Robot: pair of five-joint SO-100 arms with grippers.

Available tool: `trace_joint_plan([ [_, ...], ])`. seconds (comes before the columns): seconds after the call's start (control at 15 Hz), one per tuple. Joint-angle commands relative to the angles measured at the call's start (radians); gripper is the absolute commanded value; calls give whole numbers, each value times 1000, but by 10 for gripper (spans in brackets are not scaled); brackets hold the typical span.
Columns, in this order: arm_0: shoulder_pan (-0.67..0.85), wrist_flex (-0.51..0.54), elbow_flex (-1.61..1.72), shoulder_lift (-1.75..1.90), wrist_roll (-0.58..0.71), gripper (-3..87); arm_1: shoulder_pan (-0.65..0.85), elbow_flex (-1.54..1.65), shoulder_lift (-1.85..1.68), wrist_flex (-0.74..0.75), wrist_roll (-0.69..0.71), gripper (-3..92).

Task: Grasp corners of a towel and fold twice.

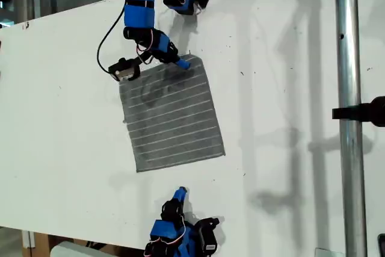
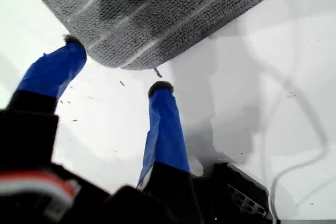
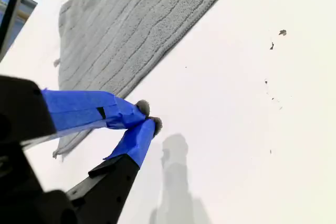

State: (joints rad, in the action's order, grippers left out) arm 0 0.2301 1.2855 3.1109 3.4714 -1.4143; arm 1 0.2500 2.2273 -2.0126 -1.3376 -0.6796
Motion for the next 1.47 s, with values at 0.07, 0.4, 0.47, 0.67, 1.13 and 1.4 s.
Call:
trace_joint_plan([
  [0.07, -2, 2, 9, 2, -2, -7, -8, -9, -32, 40, -14, 296],
  [0.4, 9, 2, 9, 2, 3, -7, -54, 8, 265, 195, -23, 303],
  [0.47, 11, 2, 9, 2, 3, -7, -63, -29, 359, 204, -21, 296],
  [0.67, 12, 2, 9, 2, 5, -7, -71, -141, 502, 163, -15, 139],
  [1.13, 11, -25, -5, 2, -51, -8, -95, -152, 492, 189, -11, -2],
  [1.4, 15, -118, -367, -434, -31, -8, -91, -130, 471, 206, -11, -2],
])
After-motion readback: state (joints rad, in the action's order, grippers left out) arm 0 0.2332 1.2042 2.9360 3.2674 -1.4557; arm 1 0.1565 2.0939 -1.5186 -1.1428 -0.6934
